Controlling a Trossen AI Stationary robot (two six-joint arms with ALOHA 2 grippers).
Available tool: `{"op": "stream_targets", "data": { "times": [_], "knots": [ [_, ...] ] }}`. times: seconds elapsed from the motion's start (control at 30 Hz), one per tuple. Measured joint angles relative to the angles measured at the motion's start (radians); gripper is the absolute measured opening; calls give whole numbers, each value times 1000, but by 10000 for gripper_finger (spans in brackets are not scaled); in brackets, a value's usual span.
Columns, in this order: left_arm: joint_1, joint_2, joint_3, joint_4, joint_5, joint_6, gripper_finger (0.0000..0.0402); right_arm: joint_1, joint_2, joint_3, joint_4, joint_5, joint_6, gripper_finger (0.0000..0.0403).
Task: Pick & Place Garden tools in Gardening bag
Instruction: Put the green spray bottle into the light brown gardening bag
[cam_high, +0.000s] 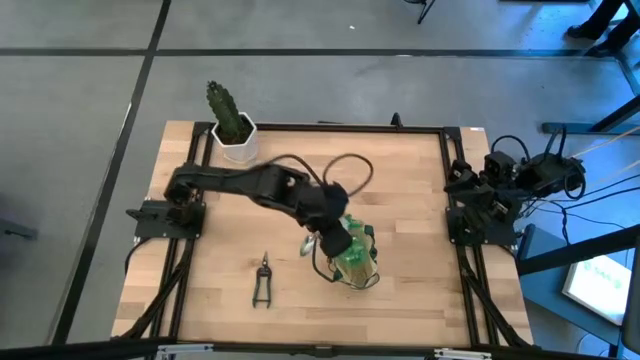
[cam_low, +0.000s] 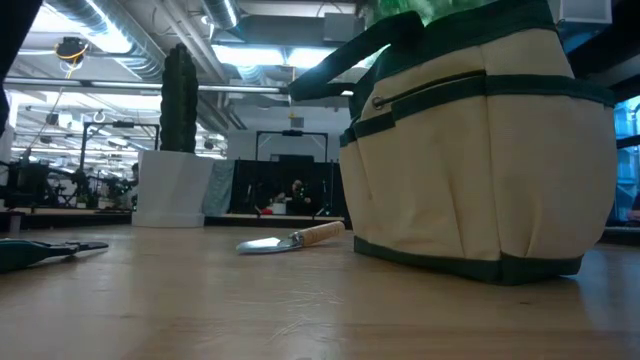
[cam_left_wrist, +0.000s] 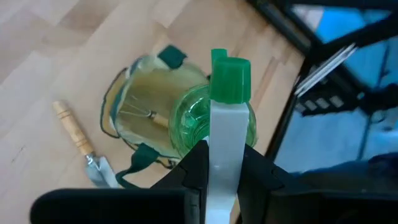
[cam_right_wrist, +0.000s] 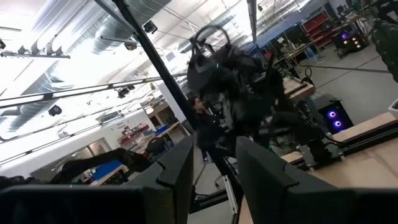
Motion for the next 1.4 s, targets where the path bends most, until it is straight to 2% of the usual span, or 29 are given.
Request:
{"op": "stream_targets", "data": {
  "times": [0.17, 0.43, 0.6, 0.93, 1.4],
  "knots": [
    [-19, 64, 33, -8, -18, 72, 45, 0, 0, 0, -5, 2, 3, 124],
    [-6, 86, 37, -40, -88, 161, 45, 0, 0, 0, -7, 1, 2, 124],
    [9, 100, 36, -99, -37, 212, 45, 0, 1, 0, -14, 2, 0, 124],
    [29, 100, 36, -114, -48, 287, 45, 0, 1, 0, -37, 26, 1, 124],
    [33, 125, 35, -56, 83, 297, 45, 0, 1, 0, -56, 28, 3, 124]
  ]
}}
